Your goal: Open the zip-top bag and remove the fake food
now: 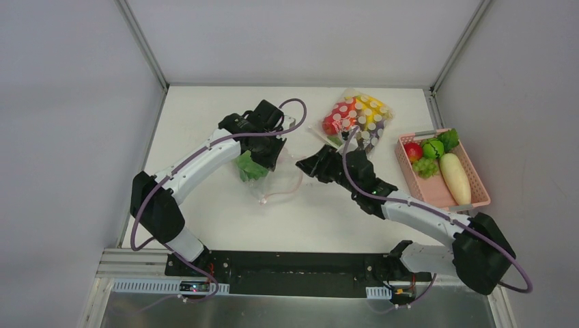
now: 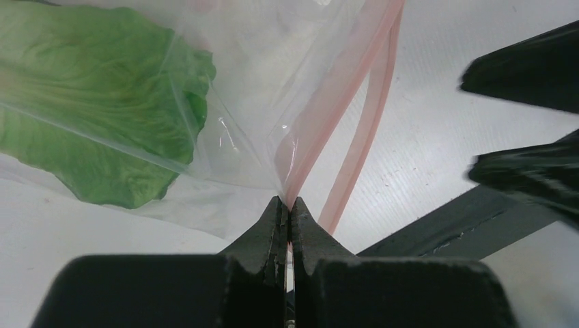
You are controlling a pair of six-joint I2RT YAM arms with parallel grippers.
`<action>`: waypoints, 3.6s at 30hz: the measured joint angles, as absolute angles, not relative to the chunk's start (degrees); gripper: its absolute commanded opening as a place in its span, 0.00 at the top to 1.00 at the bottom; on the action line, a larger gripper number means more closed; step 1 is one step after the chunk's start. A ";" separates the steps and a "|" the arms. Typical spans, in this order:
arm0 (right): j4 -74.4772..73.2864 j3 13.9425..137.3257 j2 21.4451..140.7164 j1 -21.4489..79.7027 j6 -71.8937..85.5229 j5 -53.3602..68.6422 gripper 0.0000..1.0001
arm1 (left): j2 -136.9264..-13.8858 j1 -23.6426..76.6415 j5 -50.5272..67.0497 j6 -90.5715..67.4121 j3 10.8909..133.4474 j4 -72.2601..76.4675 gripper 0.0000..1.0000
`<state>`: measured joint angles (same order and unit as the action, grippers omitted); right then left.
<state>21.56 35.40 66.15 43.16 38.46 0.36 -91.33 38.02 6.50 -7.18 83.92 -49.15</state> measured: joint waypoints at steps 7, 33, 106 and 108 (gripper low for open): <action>28.77 35.83 77.54 47.18 38.17 3.77 0.50 | -89.45 38.02 10.20 -8.03 83.68 -48.42 1.00; 44.80 44.14 102.00 47.90 31.97 9.52 0.20 | -84.51 38.24 25.82 -12.45 79.20 -40.99 0.99; 51.70 31.46 87.66 45.74 28.80 17.41 1.00 | -63.48 8.14 13.69 -34.04 44.91 -26.04 0.22; 50.68 31.46 87.50 45.74 28.25 17.23 1.00 | -63.48 8.16 13.82 -33.98 43.86 -25.98 0.22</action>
<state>50.68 31.46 87.50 45.74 28.25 17.23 -63.48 8.16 13.82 -33.98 43.86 -25.98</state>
